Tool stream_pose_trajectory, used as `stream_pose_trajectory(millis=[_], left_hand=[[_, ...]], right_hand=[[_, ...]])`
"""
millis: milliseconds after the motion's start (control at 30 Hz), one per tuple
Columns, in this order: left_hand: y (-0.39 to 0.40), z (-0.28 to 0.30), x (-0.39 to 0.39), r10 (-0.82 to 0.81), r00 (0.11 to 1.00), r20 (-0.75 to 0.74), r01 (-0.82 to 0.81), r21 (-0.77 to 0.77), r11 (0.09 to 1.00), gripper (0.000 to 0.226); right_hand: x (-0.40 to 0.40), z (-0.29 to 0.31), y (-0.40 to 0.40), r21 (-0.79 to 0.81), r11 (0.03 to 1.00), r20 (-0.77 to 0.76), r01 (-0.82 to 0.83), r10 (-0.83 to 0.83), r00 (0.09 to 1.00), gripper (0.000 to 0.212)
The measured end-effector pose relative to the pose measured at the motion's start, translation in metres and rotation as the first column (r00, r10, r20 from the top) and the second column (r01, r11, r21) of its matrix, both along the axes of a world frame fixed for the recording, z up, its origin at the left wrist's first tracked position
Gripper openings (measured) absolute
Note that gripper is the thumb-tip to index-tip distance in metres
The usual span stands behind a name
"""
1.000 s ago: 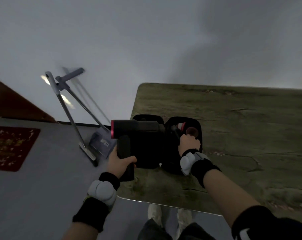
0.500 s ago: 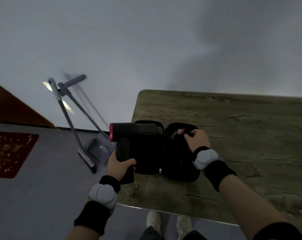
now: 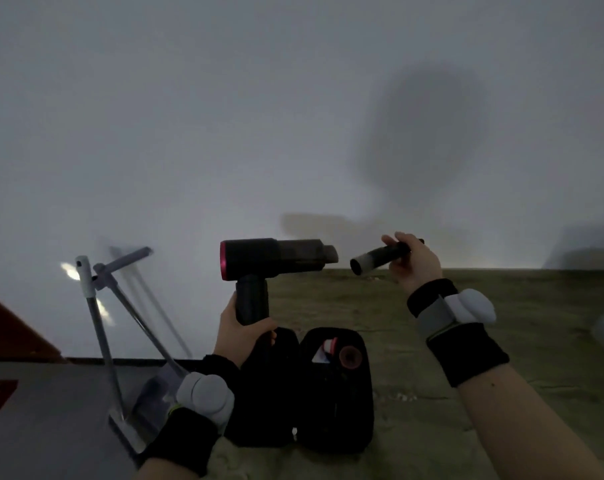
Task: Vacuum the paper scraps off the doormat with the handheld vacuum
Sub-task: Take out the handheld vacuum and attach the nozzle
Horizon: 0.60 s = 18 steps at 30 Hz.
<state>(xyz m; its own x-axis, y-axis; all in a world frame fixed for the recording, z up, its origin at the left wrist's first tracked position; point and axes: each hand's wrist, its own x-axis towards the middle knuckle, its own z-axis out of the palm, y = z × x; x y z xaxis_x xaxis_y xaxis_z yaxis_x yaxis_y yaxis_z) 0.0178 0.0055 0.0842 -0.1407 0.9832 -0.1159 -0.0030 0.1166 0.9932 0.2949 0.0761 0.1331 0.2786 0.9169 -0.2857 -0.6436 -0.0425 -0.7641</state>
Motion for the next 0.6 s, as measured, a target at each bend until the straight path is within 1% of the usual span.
stream_pose_trajectory(millis=[67, 133, 233, 333, 467, 600], left_hand=[[0.006, 0.011, 0.006, -0.024, 1.000, -0.009, 0.025, 0.049, 0.998, 0.046], [0.009, 0.017, 0.010, -0.021, 1.000, -0.019, 0.022, 0.085, 0.996, 0.045], [0.011, 0.028, 0.016, -0.022, 1.000, 0.011, 0.021, 0.122, 0.992, 0.040], [0.016, 0.037, 0.016, -0.036, 0.999, 0.040, 0.030, 0.153, 0.988, 0.039], [0.019, 0.044, 0.014, -0.061, 0.995, 0.082, 0.044, 0.192, 0.980, 0.041], [0.018, 0.050, 0.017, -0.089, 0.993, 0.080, 0.070, 0.221, 0.973, 0.042]], right_hand=[[0.004, 0.013, 0.002, 0.011, 1.000, -0.070, 0.009, -0.008, 0.998, 0.016], [0.005, 0.018, 0.004, 0.047, 0.999, -0.098, 0.009, -0.004, 0.995, 0.017], [0.013, 0.030, 0.000, 0.141, 0.990, -0.151, -0.015, 0.037, 0.988, 0.008], [0.015, 0.043, -0.003, 0.167, 0.986, -0.200, -0.002, 0.036, 0.979, 0.007], [0.012, 0.059, -0.004, 0.148, 0.988, -0.179, 0.046, -0.019, 0.984, 0.015], [-0.002, 0.068, -0.001, 0.150, 0.988, -0.094, 0.032, -0.018, 0.995, 0.017]])
